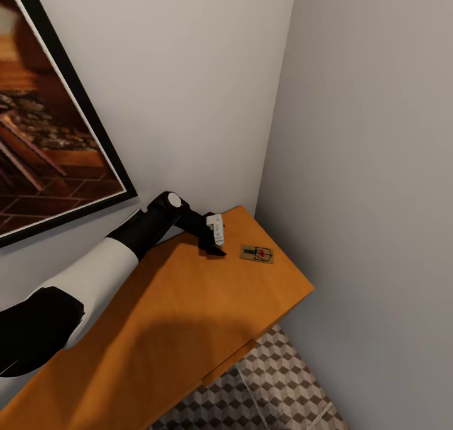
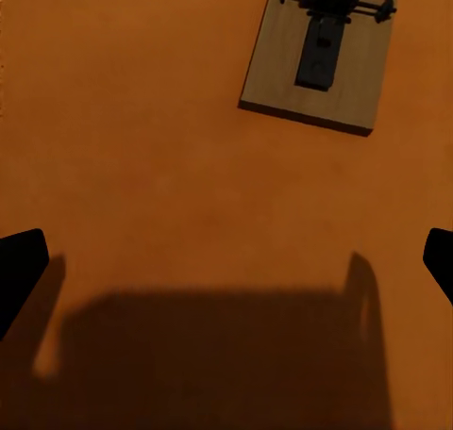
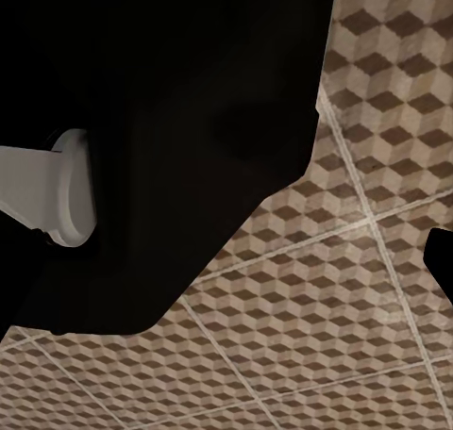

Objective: Take the four mousetraps from the cabinet in the bathroom and place them on the bathroom floor. Make sure all four end up on the same floor surface, and ensure that at least two of them are either under or directly next to the same bathroom sink.

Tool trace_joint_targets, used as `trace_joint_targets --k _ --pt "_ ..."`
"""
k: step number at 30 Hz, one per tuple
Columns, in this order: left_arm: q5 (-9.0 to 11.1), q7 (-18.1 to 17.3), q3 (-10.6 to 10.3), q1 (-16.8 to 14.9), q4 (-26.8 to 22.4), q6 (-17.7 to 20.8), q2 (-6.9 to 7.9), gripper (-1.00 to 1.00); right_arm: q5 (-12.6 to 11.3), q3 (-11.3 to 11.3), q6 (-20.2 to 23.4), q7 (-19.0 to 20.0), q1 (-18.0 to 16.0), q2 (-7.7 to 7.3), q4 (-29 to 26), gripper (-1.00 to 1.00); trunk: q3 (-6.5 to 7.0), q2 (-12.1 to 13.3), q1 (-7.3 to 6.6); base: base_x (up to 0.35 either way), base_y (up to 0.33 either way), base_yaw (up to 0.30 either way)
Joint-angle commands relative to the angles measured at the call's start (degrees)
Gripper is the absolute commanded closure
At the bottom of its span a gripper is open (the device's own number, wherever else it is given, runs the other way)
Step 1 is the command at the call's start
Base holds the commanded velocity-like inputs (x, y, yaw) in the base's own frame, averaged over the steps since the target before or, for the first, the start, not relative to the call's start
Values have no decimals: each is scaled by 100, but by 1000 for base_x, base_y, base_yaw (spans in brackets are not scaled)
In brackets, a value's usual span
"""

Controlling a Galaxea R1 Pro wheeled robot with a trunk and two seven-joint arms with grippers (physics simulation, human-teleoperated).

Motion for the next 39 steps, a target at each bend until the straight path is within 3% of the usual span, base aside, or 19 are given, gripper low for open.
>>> trace_joint_targets --k 1,11,15,26,39 --pt "-13 -24 1 -4 -7 61 -3 -100 38 -50 -19 23 -3 -2 4 -100 -8 -9 3 0 0 0" --pt "-2 -47 6 -4 -140 66 -23 -100 38 -50 -22 24 -3 -2 4 -100 -8 -9 3 0 0 0" --pt "22 -76 -1 -4 -427 157 -195 -100 38 -50 -20 25 -3 -2 4 -100 -8 -9 3 0 0 0" --pt "55 -85 -17 -4 -479 187 -425 -100 38 -50 -19 25 -3 -2 4 -100 -8 -9 3 0 0 0" --pt "67 -89 -49 1 -461 188 -457 -100 38 -50 -19 25 -3 -2 4 -100 -8 -9 3 0 0 0"
